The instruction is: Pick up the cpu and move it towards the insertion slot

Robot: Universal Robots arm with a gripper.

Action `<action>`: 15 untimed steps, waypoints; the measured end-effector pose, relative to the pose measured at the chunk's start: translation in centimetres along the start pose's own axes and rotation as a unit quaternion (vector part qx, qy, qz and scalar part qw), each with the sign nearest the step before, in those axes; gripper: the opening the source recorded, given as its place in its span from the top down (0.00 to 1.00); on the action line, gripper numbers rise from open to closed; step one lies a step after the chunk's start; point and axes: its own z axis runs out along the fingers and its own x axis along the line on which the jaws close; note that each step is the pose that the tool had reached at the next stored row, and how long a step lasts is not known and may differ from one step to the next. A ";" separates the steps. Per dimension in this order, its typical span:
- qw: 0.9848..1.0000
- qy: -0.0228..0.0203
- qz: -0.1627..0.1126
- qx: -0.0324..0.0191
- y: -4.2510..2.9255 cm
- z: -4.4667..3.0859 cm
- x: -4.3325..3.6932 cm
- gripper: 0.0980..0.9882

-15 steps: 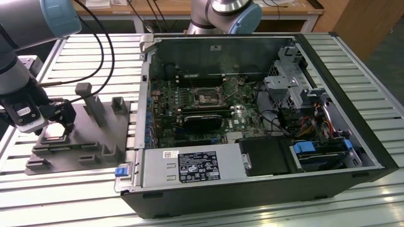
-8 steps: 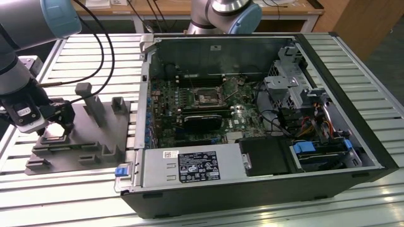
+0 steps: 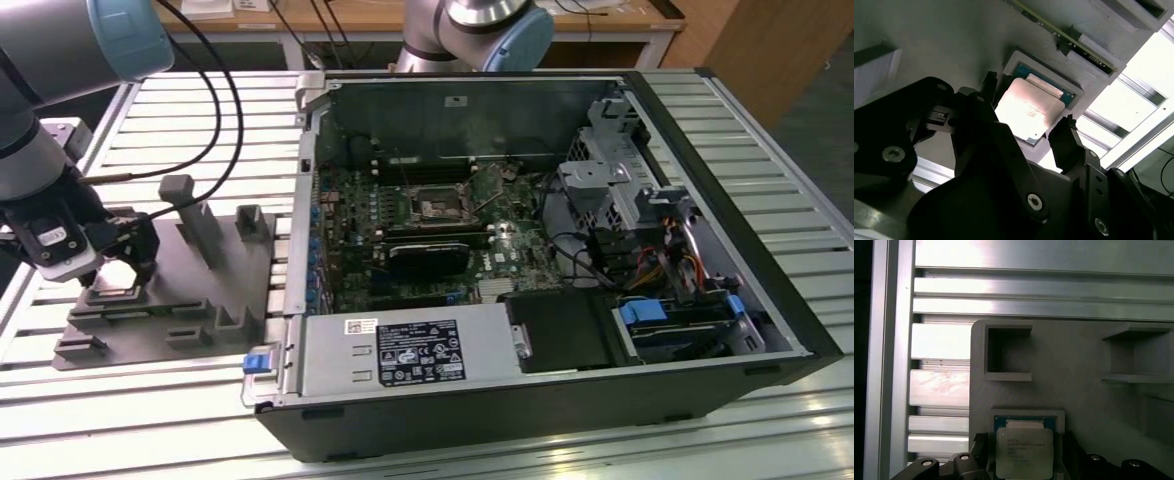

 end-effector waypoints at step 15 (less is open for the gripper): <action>1.000 0.000 0.000 0.000 -0.16 -0.01 -0.02 0.50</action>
